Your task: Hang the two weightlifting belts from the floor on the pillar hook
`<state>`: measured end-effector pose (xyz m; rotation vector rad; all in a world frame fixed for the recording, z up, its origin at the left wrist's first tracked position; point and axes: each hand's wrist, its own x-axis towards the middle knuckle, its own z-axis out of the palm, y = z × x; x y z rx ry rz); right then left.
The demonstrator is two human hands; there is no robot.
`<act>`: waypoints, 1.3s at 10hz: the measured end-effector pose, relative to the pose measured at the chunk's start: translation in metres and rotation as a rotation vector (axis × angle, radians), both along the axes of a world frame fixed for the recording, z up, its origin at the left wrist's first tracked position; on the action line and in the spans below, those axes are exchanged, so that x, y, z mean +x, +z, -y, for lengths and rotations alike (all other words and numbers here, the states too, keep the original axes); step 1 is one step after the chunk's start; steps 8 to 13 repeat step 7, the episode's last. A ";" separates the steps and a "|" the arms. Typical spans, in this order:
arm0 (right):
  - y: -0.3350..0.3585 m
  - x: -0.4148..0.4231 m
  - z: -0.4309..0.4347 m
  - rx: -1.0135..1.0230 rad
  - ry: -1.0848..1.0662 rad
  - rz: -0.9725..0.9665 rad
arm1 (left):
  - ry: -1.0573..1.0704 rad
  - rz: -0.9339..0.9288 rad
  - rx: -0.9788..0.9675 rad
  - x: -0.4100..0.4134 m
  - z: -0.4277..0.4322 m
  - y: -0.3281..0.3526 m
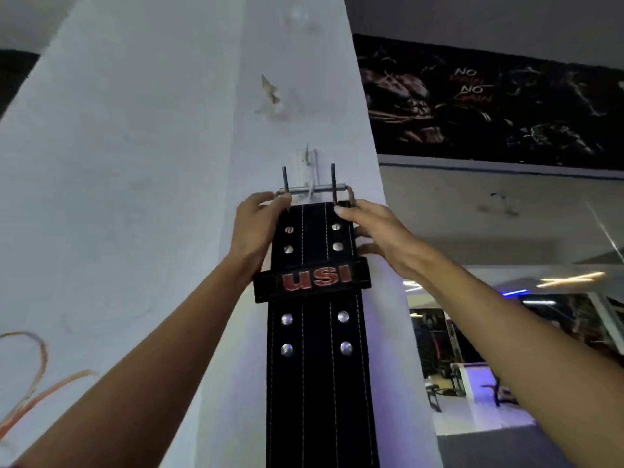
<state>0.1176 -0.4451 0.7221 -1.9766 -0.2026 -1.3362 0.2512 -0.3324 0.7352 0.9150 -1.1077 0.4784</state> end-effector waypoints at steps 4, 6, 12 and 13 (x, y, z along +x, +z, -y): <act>0.024 0.021 -0.006 0.185 -0.365 0.168 | 0.187 -0.136 0.139 -0.010 -0.003 0.018; -0.025 0.006 -0.009 0.081 -0.286 0.050 | 0.276 -0.008 0.039 -0.013 -0.020 -0.039; -0.055 -0.007 -0.018 0.017 -0.424 0.162 | 0.411 0.001 -0.003 -0.021 -0.030 -0.074; -0.055 -0.007 -0.018 0.017 -0.424 0.162 | 0.411 0.001 -0.003 -0.021 -0.030 -0.074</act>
